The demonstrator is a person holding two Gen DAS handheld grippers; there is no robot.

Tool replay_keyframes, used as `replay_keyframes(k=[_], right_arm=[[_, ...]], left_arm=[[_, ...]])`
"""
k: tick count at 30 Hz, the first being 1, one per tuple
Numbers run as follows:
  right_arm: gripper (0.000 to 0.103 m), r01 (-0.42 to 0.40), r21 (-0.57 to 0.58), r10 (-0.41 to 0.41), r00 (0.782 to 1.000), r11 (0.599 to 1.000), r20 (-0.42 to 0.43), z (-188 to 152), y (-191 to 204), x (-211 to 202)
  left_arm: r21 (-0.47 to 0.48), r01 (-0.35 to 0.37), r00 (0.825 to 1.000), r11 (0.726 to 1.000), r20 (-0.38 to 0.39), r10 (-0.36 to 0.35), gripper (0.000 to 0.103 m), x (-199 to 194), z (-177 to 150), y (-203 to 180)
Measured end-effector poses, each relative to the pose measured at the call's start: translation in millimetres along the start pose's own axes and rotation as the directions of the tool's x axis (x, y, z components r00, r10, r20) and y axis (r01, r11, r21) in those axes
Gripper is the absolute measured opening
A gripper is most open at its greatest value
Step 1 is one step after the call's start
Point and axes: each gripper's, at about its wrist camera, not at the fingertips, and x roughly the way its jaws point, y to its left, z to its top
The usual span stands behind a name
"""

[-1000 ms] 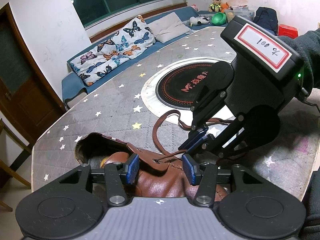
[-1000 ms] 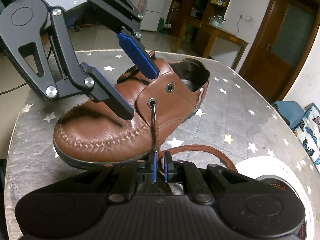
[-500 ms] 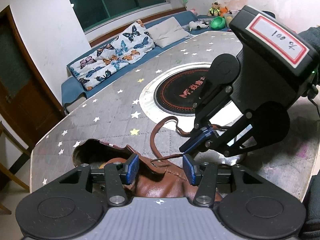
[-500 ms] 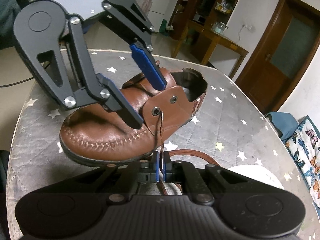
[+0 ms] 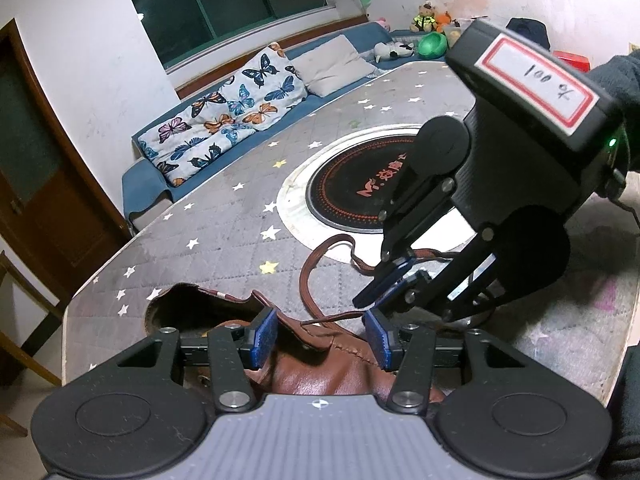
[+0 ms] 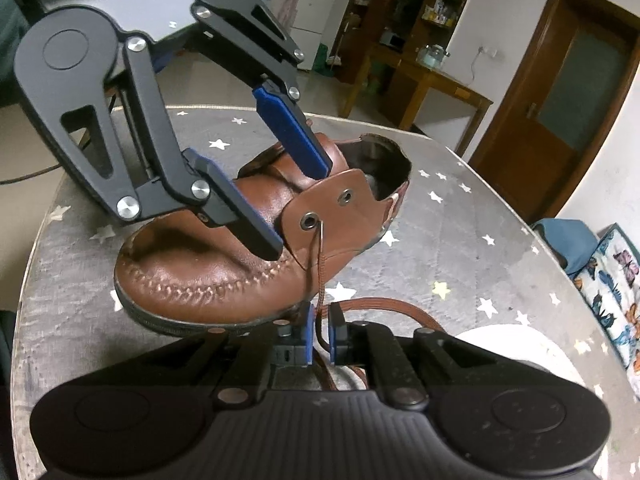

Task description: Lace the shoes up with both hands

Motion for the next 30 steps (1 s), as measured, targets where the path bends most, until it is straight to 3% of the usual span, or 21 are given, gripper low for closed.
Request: replay_keyframes(k=[8, 25, 30], right_arm=[[0.004, -0.011, 0.024, 0.012, 1.000, 1.000, -0.009, -3.6, 1.6, 8.0], [0.003, 0.022, -0.066, -0.021, 1.000, 0.998, 0.010, 2.3, 9.8, -12.5], [0.006, 0.018, -0.039, -0.017, 1.000, 0.999, 0.007, 1.6, 6.9, -7.0]], left_arm=[[-0.001, 0.001, 1.000, 1.000, -0.004, -0.001, 0.054, -0.3, -1.0, 0.7], [0.018, -0.001, 1.000, 1.000, -0.006, 0.001, 0.057, 1.8, -4.4, 0.3], [0.012, -0.007, 1.000, 1.000, -0.016, 0.007, 0.057, 2.2, -7.3, 2.0]])
